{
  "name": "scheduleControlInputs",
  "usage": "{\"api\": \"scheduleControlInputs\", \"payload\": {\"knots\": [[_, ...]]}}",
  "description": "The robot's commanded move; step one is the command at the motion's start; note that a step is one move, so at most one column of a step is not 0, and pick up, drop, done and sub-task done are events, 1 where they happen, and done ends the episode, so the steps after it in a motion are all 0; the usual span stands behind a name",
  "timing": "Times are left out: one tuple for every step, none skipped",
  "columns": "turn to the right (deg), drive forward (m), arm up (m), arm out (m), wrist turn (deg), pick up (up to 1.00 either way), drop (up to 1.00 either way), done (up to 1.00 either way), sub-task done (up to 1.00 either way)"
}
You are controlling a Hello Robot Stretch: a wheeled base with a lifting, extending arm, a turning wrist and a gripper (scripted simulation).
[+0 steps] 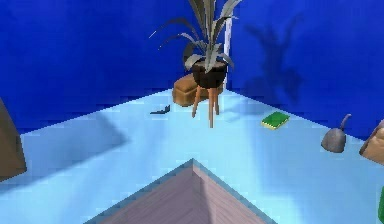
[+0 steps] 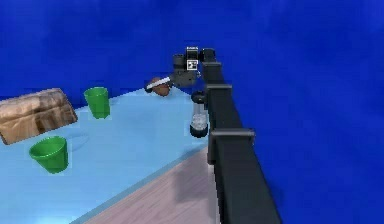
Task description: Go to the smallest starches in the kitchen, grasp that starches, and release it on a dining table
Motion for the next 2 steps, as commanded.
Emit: {"api": "scheduleControlInputs", "payload": {"knots": [[0.0,0.0,0.02,0.0,0.0,0.0,0.0,0.0,0.0],[0.0,0.0,0.0,0.0,-45.0,0.0,0.0,0.0,0.0]]}}
